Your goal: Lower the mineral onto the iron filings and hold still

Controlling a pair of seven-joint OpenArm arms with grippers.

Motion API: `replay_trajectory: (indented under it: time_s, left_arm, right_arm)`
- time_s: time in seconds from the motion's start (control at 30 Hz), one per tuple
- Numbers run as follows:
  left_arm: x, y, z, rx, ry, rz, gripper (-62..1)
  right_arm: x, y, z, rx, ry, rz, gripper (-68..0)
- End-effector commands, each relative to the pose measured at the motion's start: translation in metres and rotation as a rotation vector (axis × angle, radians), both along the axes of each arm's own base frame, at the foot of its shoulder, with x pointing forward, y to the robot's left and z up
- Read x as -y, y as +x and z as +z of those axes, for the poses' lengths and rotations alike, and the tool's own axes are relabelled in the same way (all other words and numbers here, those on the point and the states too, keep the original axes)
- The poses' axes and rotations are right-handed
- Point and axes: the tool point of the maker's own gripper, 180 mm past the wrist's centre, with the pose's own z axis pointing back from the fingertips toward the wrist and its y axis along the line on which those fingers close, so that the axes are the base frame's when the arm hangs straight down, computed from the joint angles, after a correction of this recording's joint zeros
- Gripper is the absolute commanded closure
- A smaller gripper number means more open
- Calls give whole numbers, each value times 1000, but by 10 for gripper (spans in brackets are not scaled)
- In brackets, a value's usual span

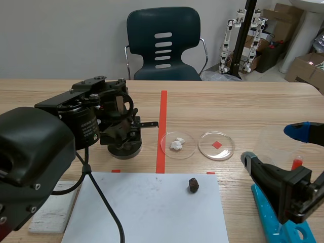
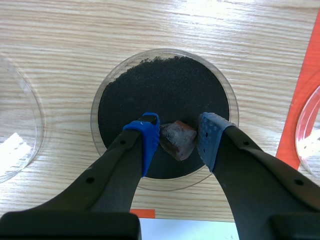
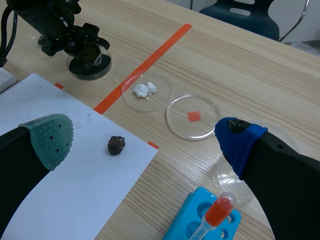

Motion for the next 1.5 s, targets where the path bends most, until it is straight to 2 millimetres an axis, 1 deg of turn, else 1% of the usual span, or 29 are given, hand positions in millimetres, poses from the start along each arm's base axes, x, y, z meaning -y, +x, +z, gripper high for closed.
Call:
replay_trajectory:
  time_s: [0.0, 0.43, 0.6, 0.7, 0.77, 0.87, 0.97, 1.07, 1.2, 1.33, 1.47]
  left_arm:
    - [5, 12, 13, 39, -13, -1, -85]
    - [5, 12, 14, 39, -17, 1, -85]
    - [2, 16, 23, 89, -23, -2, -85]
    - [1, 19, 38, 157, -35, -6, -85]
    - [-1, 21, 52, 226, -42, -8, -85]
    - [-5, 23, 79, 350, -60, -13, -85]
    - [-9, 18, 111, 472, -72, -25, -85]
    - [-14, 5, 140, 569, -75, -55, -85]
    - [-7, -22, 178, 712, -84, -181, -85]
    - [3, -58, 206, 837, -104, -282, -85]
    - [16, -101, 225, 928, -150, -384, -85]
  right_arm:
    - [-2, 3, 11, 34, 16, 5, -591]
    - [-2, 3, 11, 34, 16, 5, -591]
    - [-2, 3, 11, 34, 16, 5, -591]
    - [-2, 3, 11, 34, 16, 5, -591]
    - [-2, 3, 11, 34, 16, 5, -591]
    - [-2, 3, 11, 34, 16, 5, -591]
    - [-2, 3, 11, 34, 16, 5, -591]
    - [-2, 3, 11, 34, 16, 5, -591]
    - [-2, 3, 11, 34, 16, 5, -591]
    - [-2, 3, 11, 34, 16, 5, -591]
    - [-2, 3, 11, 34, 16, 5, -591]
